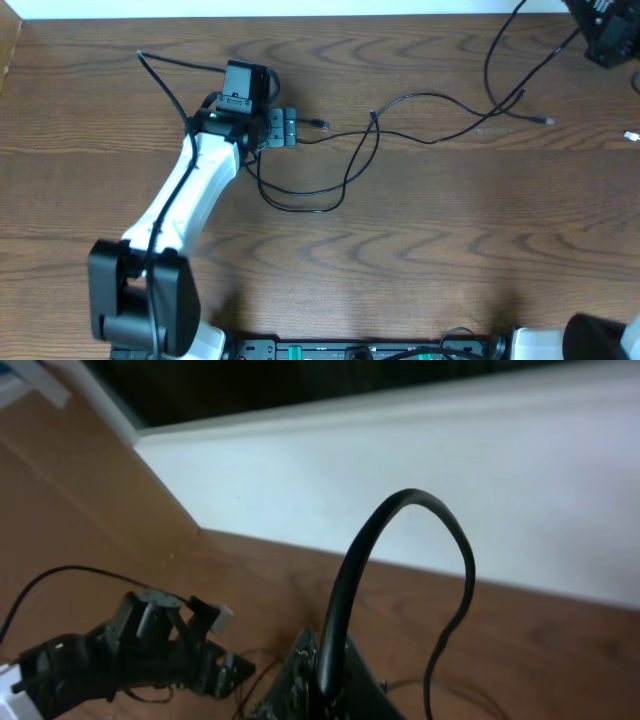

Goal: Untangle cables

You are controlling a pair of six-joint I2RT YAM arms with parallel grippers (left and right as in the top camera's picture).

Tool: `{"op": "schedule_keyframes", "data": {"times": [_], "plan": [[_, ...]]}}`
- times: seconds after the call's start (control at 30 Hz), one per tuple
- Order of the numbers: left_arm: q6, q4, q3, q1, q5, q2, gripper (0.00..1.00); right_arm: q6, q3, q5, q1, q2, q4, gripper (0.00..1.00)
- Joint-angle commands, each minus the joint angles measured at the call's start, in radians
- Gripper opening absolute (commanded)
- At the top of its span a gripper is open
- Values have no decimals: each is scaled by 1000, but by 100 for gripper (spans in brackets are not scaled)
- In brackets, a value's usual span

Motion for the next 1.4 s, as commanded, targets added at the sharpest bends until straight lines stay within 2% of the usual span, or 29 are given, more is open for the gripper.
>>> {"op": "schedule_keyframes", "data": {"times": [0.0,0.23,0.5,0.67,0.77,0.9,1.2,1.23,1.27,1.37], "plan": [[-166,-20,9,3,-183,58,92,-23,1,-5,-4,32,-19,1],[-237,-52,9,10,-328,117,93,-50,1,5,-4,89,-69,1],[-270,-31,9,41,-329,211,89,-82,0,6,-4,114,-96,1],[-312,-8,9,46,-330,245,69,-94,0,44,-4,114,-115,1],[-328,6,9,49,-330,253,63,-97,0,58,-4,114,-130,1],[-328,29,9,49,-330,256,58,-112,0,58,-4,114,-141,1],[-328,30,9,61,-330,304,57,-124,-5,58,-4,116,-151,1],[-328,33,9,64,-329,314,56,-126,-5,58,-4,116,-151,1],[-328,35,9,64,-329,323,50,-128,-6,58,-4,116,-152,1],[-327,41,9,65,-330,329,27,-131,-7,58,-4,116,-154,1]]}}
